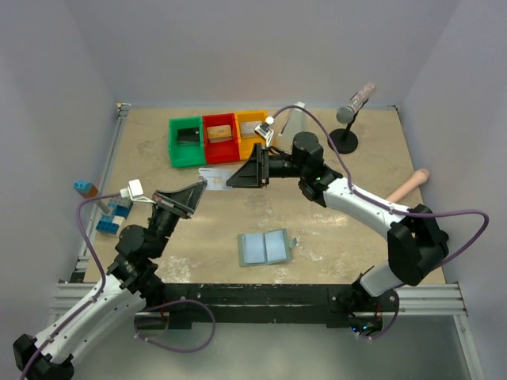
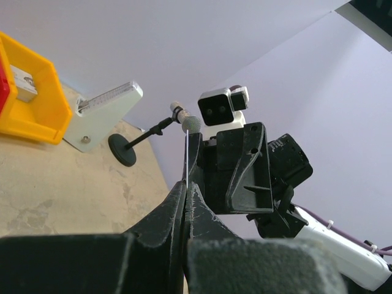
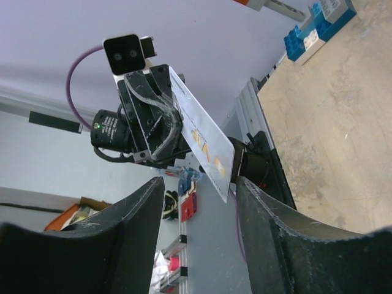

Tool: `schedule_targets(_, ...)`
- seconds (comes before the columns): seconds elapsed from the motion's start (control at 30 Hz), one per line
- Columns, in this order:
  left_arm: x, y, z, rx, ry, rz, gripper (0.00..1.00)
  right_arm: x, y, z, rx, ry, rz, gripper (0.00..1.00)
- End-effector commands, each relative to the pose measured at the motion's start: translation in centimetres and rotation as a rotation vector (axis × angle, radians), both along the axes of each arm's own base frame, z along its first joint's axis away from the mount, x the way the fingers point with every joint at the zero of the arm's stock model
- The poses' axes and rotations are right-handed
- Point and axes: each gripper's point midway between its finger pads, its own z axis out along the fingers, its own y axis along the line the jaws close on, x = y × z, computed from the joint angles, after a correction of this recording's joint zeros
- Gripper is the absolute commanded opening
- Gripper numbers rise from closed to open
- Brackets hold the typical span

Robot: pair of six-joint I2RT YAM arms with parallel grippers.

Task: Take the credit cards out of the card holder
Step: Place the credit card at the center of the board.

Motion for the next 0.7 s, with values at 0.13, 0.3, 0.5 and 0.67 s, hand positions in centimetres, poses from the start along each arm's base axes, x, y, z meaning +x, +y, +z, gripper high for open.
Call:
schedule_targets(0.13,-0.1,0.0,1.5,-0.051,-0.044,-0.011,0.0,-0.6,0.3,0.3,-0.007,-0.039,0.042,0.47)
schedule_targets(0.3,0.1,-0.6,0.8,-0.063,-0.025,-0.035,0.0,-0.6,0.2,0.3,-0.004,-0.04,0.039,0.31)
schedule_targets(0.5,0.2,-1.1,0.4,-0.063,-0.02,-0.056,0.0,-0.5,0.4,0.7,0.012,-0.028,0.037,0.11)
schedule_targets(0.67,0.3,-1.0,0.0,-0.046,-0.009,-0.044,0.05,-0.7,-0.1,0.6,-0.001,-0.026,0.034,0.0)
